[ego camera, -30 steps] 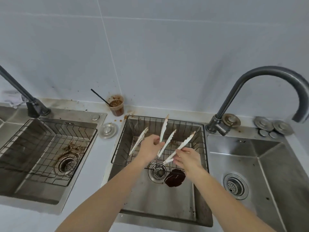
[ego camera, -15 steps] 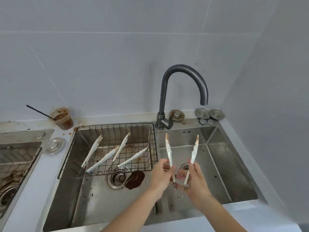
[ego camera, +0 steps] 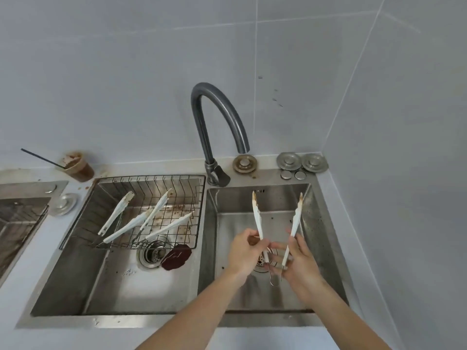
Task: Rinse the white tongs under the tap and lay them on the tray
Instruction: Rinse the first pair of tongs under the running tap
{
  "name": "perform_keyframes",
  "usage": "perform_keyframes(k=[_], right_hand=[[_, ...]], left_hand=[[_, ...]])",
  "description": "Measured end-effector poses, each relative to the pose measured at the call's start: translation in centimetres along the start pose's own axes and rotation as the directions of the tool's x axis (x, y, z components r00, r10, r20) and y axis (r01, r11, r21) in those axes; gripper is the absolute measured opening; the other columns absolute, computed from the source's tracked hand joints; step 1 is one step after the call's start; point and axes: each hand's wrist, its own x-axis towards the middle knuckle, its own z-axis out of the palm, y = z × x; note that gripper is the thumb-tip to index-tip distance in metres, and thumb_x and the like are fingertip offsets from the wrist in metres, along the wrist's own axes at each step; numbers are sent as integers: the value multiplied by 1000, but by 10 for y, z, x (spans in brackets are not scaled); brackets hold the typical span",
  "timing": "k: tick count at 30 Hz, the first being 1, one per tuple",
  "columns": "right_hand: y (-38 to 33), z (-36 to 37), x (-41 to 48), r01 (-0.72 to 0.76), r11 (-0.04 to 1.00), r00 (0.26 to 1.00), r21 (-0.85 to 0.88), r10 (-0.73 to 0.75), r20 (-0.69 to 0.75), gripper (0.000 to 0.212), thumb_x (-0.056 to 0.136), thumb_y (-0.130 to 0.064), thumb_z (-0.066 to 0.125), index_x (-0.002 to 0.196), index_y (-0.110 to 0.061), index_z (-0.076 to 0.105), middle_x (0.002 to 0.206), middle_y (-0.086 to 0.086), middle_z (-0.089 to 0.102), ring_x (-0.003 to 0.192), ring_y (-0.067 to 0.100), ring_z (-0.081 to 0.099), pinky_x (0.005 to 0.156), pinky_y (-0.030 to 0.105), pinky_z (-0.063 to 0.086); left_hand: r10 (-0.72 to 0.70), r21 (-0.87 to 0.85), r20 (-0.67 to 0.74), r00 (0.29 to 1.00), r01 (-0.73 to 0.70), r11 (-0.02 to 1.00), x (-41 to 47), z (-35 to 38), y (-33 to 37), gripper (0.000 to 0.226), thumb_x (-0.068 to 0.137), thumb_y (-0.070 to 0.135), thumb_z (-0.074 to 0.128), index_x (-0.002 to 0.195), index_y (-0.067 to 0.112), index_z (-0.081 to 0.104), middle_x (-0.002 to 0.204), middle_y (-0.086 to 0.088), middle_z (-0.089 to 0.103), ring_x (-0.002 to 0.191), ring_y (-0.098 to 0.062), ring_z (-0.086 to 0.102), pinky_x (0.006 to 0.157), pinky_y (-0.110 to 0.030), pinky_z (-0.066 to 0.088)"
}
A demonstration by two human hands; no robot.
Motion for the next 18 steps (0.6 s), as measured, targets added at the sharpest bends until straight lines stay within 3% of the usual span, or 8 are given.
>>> perform_keyframes(k=[5,8,11,15,18], right_hand=[[-7,-9,16,-17,1000,999,-18,18,28,32,102,-27,35,133,-23,42,76,9,74,73,29,70,71,50,57],[-7,-11,22,-34,999,999,7,34,14,33,102,-26,35,133,-24,42,82,12,71,76,32,69,69,48,59],[-6,-13,23,-42,999,999,34,43,-21,33,102,-27,34,134,-24,44,90,16,66,83,38,66,70,49,59],[-9,-15,23,-10,999,997,51,14,-70,33,102,-26,34,134,-27,43,95,19,62,86,43,64,65,49,60],[-14,-18,22,25,997,994,71,-17,-104,33,102,-25,33,134,-27,42,95,20,62,85,42,64,60,46,60]], left_hand=[[-38,-35,-43,998,36,999,14,10,0,15,84,18,70,94,12,61,94,-11,71,87,-26,69,83,-39,55],[-33,-1,4,999,33,999,17,7,2,17,87,24,67,98,11,64,94,-10,72,85,-23,69,87,-44,54],[120,233,-74,990,-100,967,30,-16,8,26,90,26,62,110,9,64,101,-6,70,89,-20,67,90,-39,52],[362,365,-343,867,-232,902,63,-68,41,37,89,25,63,122,10,56,95,-1,63,76,-14,58,75,-33,49],[417,452,-340,843,-242,858,95,-92,68,46,88,30,64,127,8,51,105,-6,63,87,-23,61,78,-32,46]])
